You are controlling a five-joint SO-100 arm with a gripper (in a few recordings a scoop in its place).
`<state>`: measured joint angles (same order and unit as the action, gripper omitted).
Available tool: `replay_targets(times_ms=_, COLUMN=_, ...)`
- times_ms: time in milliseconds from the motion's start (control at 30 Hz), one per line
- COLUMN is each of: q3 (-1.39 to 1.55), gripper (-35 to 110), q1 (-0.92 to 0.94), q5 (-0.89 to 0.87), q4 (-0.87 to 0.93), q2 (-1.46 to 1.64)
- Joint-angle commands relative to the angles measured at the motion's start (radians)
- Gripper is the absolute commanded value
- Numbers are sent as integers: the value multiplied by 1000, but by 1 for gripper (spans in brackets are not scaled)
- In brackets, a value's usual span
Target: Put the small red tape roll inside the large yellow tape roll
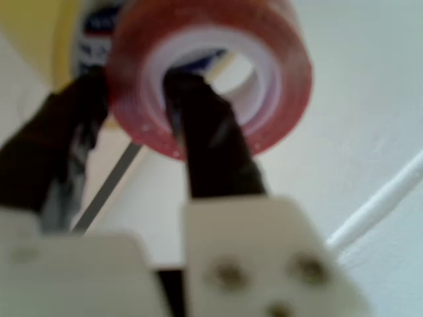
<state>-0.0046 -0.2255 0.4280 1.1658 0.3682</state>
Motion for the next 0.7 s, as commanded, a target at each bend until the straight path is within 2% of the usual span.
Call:
replay_targets(times_ms=0, q3=-80, gripper=7, q1=-17, q5=-3, q4=-26, q2=74)
replay_targets(times_ms=167, q3=-81, gripper=14, q1=-12, q5=-3, q4=11, q2=75)
replay_targets(times_ms=333, q3=-107, gripper=16, q1=-8, q5=-3, q4=54, q2=75)
replay_targets(times_ms=400, q3=-137, gripper=13, q1=-6, q5=-2, q4=83, q2=77)
replay_targets(times_ms=467, q3=-150, gripper=4, q1=-2, q5=2, q4=120, q2=98)
replay_targets(times_ms=500, q3=-149, gripper=0, q1=5, q5=3, q4=146, q2=115)
replay_targets(times_ms=667, q3=-144, gripper=0, q1=66, q5=-3, q4=426, q2=198)
